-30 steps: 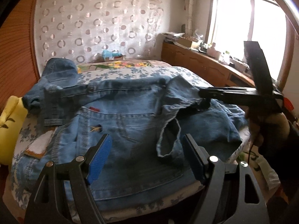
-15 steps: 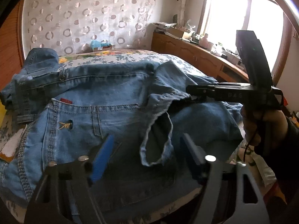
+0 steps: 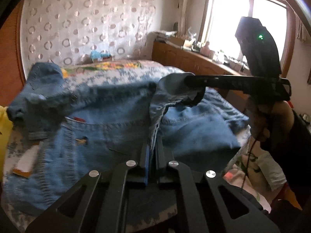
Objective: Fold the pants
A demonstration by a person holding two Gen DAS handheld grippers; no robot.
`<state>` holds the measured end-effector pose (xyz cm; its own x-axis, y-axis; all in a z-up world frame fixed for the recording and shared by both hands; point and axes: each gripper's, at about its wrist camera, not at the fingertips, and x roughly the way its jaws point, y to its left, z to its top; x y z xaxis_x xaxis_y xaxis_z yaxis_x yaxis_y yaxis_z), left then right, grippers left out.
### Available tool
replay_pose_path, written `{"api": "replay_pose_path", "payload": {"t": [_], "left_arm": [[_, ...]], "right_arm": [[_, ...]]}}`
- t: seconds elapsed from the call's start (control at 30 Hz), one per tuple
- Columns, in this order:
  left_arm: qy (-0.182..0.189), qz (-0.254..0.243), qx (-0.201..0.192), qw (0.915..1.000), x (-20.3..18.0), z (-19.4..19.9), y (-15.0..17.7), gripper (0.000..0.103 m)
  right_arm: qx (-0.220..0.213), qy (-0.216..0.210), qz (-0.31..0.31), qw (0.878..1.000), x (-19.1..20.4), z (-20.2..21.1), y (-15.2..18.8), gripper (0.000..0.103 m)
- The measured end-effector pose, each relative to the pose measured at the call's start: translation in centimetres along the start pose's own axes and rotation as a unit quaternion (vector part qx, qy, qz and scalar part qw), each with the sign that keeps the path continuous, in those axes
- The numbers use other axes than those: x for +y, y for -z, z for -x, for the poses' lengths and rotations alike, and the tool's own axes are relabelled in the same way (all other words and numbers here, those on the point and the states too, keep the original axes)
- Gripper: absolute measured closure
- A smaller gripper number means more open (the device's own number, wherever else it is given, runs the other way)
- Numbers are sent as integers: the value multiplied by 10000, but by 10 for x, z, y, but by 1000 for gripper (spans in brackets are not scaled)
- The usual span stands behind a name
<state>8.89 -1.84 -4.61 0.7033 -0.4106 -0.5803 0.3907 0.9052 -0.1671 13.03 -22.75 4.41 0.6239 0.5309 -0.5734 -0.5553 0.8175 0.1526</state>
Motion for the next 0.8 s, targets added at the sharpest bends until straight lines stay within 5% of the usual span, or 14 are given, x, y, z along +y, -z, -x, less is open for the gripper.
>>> {"api": "replay_pose_path", "payload": {"t": [0.37,0.8], "left_arm": [[-432,177,-595,9971,33,79,0,98],[-904,730,-474,9921,94,94,39,98]], "right_arm": [[-464,-458,644,9958,61,16,-53,96],[-106,-730,1284,9890,135,-72,-94,96]]}}
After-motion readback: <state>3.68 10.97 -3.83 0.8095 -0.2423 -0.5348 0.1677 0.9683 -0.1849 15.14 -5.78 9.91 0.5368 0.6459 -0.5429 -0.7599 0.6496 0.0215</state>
